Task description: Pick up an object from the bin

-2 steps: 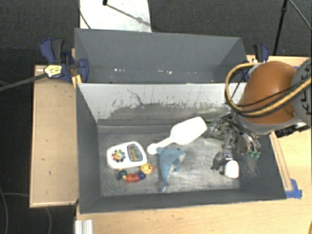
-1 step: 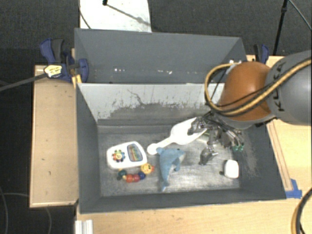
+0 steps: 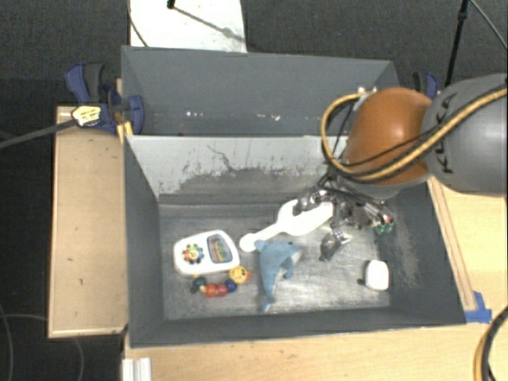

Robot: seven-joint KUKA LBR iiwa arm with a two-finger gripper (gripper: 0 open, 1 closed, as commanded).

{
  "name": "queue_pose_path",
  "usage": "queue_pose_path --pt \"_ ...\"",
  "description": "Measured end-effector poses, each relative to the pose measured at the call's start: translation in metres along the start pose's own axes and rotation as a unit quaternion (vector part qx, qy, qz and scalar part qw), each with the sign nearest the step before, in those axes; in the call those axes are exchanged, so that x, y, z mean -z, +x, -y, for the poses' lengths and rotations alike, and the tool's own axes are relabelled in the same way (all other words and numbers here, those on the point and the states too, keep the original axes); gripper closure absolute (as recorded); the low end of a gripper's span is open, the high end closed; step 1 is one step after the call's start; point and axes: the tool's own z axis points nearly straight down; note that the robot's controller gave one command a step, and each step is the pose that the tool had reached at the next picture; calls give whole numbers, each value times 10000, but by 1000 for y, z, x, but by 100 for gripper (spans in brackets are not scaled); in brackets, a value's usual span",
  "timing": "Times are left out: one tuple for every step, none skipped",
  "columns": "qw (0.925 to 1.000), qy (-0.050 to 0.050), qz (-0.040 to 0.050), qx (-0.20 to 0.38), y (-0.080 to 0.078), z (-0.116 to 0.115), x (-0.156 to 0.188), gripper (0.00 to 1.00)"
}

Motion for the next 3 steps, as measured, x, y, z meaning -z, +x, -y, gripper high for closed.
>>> queue_pose_path --pt "9996 10 26 269 -6 15 10 0" --pt "9988 9 47 485 -22 8 -55 0" --pt "9957 33 136 919 -26 14 -45 100"
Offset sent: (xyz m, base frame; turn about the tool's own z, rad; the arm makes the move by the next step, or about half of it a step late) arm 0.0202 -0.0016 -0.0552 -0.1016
